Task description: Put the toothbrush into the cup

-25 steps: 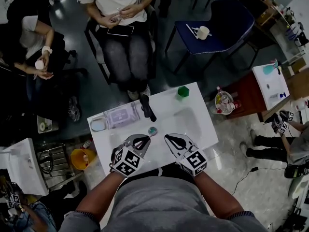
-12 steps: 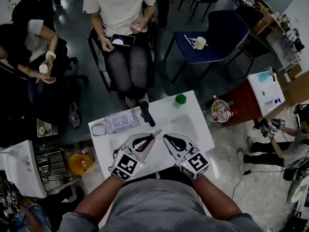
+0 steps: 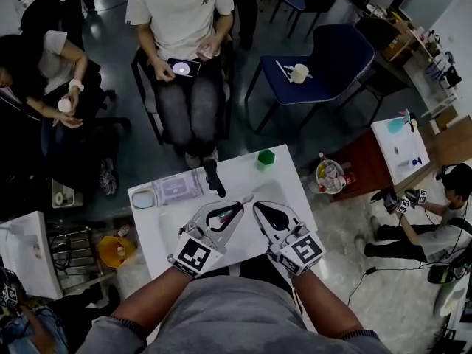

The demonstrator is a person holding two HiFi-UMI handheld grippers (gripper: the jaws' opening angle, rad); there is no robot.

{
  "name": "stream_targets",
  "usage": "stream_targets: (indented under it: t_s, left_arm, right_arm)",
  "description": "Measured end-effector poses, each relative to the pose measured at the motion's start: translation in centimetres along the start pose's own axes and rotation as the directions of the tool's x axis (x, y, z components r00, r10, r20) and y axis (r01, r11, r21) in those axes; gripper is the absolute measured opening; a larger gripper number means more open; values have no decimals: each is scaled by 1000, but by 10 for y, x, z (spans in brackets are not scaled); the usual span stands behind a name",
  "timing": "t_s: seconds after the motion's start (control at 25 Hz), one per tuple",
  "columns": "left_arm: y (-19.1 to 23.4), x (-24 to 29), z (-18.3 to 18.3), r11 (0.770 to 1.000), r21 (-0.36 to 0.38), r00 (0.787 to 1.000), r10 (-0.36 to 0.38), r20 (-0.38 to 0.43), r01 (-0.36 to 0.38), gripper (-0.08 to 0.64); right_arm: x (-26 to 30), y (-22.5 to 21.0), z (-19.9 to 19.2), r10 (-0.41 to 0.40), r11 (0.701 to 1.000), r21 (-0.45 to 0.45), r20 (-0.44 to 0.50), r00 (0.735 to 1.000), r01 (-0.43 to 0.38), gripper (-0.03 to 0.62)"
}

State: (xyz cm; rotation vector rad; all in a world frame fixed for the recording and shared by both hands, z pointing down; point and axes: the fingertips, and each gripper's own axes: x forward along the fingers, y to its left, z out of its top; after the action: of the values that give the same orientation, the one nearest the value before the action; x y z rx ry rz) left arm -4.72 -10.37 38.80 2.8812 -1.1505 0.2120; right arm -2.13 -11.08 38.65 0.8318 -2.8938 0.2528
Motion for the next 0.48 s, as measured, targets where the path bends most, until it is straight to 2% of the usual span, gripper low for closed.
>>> stream_targets:
  t_s: [0.12,0.28,0.48]
  left_arm:
    - [-1,15,8,999,15,999,29,22,-30,32]
    - [-4,39,15,996,-39,995,80,52,-78,32]
    - [0,71,14,990,-40,989,139,53,-137,32]
  right_arm:
    - [-7,-15,11,9,1000,-6,12,1000,-9,14]
    - [-15,-38,20,27,1000,-12,27,999,-27,14]
    - [-23,-64,24,58,998,-12,29,998,-58,14]
